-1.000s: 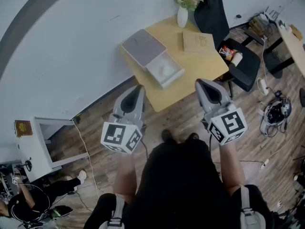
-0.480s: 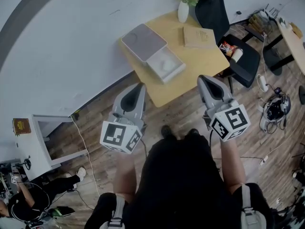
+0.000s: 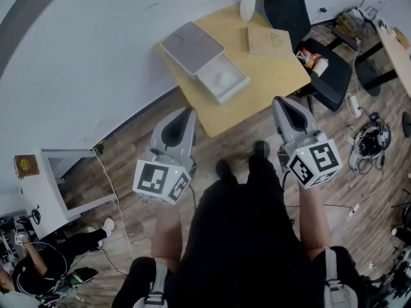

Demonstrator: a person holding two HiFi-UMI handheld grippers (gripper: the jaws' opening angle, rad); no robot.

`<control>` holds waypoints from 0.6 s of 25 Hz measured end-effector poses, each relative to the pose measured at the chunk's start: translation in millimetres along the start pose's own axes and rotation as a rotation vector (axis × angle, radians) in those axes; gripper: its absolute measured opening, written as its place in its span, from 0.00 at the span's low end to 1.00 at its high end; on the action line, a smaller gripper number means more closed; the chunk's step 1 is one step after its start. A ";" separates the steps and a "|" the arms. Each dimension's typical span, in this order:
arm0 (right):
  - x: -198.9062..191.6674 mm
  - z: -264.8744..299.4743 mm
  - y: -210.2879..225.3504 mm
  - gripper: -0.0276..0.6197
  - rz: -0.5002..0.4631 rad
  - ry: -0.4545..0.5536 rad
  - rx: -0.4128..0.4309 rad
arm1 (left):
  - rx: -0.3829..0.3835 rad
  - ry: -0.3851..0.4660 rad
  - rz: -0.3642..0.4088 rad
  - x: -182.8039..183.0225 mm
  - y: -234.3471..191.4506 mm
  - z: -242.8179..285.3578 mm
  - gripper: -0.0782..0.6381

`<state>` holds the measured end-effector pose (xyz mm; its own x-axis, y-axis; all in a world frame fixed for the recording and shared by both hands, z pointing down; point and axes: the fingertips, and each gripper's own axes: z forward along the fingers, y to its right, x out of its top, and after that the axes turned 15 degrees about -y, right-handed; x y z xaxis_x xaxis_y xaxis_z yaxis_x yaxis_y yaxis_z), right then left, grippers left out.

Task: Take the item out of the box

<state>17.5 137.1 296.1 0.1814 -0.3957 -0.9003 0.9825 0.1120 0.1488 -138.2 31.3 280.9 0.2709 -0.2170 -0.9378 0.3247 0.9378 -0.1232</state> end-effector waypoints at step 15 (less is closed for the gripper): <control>31.2 67.6 43.4 0.05 -0.014 -0.022 0.114 | 0.118 -0.010 -0.021 19.5 -31.4 43.0 0.13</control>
<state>68.7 68.0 302.1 0.1672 -0.4163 -0.8937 0.9832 0.0028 0.1826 -104.1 -14.0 280.4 0.2721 -0.2392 -0.9321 0.4342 0.8949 -0.1029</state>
